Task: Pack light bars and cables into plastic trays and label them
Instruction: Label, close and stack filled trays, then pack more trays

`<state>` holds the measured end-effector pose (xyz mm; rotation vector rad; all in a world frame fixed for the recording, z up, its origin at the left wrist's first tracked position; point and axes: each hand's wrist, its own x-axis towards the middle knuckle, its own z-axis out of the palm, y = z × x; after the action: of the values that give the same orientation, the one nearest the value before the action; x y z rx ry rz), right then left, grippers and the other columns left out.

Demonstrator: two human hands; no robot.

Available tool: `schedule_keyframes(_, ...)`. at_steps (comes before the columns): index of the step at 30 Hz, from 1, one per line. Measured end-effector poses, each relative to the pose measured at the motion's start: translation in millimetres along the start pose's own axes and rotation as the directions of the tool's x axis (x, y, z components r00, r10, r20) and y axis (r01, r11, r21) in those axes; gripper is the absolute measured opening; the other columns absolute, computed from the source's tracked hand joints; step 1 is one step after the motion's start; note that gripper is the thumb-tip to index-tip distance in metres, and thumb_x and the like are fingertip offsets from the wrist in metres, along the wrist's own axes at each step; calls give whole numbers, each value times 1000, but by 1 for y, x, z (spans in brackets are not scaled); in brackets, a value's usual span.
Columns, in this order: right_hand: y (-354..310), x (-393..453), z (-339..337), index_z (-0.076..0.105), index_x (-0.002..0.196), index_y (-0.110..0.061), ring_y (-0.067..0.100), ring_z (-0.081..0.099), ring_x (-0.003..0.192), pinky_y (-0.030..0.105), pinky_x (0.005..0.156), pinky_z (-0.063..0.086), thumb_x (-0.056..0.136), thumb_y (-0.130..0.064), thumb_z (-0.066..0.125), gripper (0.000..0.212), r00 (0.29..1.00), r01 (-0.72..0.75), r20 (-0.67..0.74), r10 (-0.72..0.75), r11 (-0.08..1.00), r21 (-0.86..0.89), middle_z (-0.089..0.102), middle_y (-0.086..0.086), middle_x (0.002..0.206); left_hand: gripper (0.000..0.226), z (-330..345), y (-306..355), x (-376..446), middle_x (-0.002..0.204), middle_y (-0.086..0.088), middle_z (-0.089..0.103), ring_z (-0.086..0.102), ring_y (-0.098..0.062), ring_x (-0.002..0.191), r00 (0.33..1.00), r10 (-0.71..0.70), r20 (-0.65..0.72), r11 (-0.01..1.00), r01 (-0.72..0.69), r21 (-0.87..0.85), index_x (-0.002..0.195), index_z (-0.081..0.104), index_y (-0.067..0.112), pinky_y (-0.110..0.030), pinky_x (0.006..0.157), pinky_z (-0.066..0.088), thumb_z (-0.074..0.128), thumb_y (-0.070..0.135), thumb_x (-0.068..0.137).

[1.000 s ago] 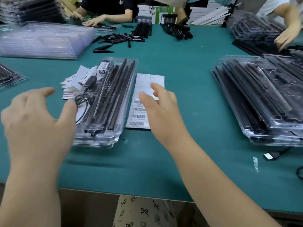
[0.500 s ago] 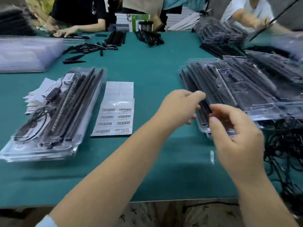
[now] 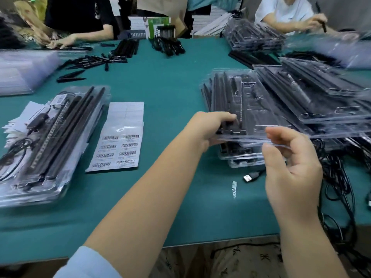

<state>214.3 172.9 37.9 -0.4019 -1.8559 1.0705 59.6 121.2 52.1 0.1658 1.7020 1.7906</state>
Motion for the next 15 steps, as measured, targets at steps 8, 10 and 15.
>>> schedule_keyframes(8, -13, -7, 24, 55, 100, -37, 8, 55, 94, 20, 84, 43, 83, -25, 52, 21, 998, 20, 50, -24, 996, 86, 56, -19, 100, 9, -76, -12, -25, 78, -5, 64, 63, -17, 70, 1000, -10, -6, 983, 9, -181, 77, 64, 11, -24, 59, 55, 63, 8, 86)
schedule_keyframes(10, -16, -5, 32, 55, 100, -35, 12, 53, 96, 23, 87, 42, 83, -20, 52, 23, 997, 27, 66, -28, 1000, 10, 53, -21, 99, 10, -98, -10, -38, 68, -3, 68, 66, -14, 59, 1000, 22, -17, 981, -25, -193, 78, 65, 9, -22, 56, 56, 60, 6, 86)
schedule_keyframes(15, -30, 7, 48, 46, 132, -26, 12, 39, 120, 28, 102, 30, 84, -40, 47, 50, 878, -33, 438, 195, 936, -351, 44, -10, 122, 18, -143, -12, -64, 63, -5, 69, 67, -14, 53, 993, 74, -95, 984, -88, -154, 70, 70, 6, -21, 48, 52, 59, 3, 84)
